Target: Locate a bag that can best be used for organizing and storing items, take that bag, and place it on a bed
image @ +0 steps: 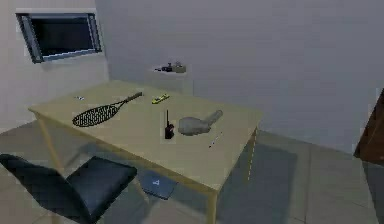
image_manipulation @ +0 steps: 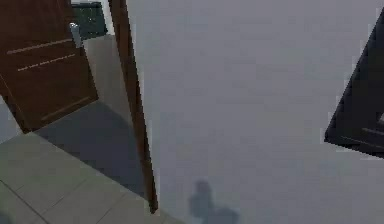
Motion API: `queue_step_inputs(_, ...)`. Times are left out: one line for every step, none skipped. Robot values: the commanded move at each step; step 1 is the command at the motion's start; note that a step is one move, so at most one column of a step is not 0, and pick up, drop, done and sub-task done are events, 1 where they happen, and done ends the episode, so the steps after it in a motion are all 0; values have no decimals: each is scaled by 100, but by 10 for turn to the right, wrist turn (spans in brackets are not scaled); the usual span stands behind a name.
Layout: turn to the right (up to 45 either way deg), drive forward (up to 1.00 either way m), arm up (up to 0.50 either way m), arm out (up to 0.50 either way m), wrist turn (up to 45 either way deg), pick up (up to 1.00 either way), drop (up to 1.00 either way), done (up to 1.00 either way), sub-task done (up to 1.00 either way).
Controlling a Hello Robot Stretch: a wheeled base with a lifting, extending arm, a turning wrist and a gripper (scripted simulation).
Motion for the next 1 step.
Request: queue_step_inputs(-450,0,0,0,0,0,0,0,0)
